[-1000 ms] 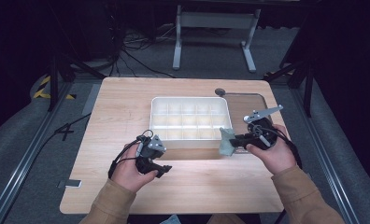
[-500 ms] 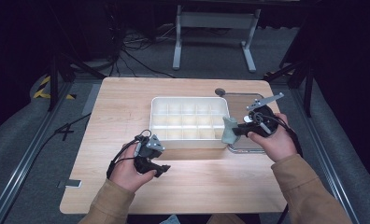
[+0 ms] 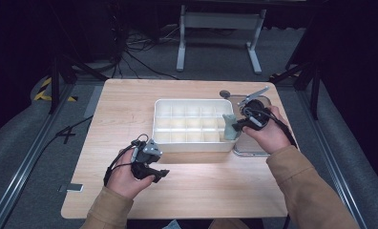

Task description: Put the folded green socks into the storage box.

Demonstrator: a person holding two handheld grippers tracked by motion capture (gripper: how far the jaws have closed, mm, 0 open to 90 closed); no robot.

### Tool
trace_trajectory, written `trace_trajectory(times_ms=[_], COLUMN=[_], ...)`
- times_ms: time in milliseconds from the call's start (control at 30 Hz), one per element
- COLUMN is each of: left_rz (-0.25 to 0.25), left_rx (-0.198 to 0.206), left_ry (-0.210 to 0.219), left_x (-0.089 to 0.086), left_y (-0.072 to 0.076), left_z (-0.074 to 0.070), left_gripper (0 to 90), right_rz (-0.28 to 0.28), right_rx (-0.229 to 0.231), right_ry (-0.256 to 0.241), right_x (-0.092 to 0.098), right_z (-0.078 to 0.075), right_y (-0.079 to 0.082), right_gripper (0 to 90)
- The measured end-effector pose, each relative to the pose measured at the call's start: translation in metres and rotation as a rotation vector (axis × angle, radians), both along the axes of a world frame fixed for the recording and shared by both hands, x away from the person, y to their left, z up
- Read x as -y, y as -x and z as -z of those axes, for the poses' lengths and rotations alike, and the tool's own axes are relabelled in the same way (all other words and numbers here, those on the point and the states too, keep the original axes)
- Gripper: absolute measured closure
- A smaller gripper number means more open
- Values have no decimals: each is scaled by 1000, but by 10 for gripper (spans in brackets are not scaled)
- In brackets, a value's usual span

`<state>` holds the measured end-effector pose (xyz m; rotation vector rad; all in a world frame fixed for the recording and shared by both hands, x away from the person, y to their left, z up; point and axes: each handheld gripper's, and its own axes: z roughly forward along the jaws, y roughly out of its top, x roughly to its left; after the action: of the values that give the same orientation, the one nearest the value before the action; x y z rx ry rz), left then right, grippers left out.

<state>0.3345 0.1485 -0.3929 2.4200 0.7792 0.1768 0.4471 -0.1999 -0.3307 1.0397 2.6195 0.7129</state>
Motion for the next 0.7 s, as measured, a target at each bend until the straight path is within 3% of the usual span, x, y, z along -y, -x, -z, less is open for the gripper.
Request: trace_trajectory(times_ms=[367, 700], left_rz=[-39, -36], left_rx=[2, -3], left_ry=[8, 3], left_x=[-14, -15], left_y=[6, 7], left_z=[0, 0], left_gripper=[411, 410], right_rz=[-19, -47], right_rx=[-15, -93], right_ry=[160, 248], right_x=[-18, -31], right_z=[19, 47], right_y=[-20, -26], right_gripper=[786, 786])
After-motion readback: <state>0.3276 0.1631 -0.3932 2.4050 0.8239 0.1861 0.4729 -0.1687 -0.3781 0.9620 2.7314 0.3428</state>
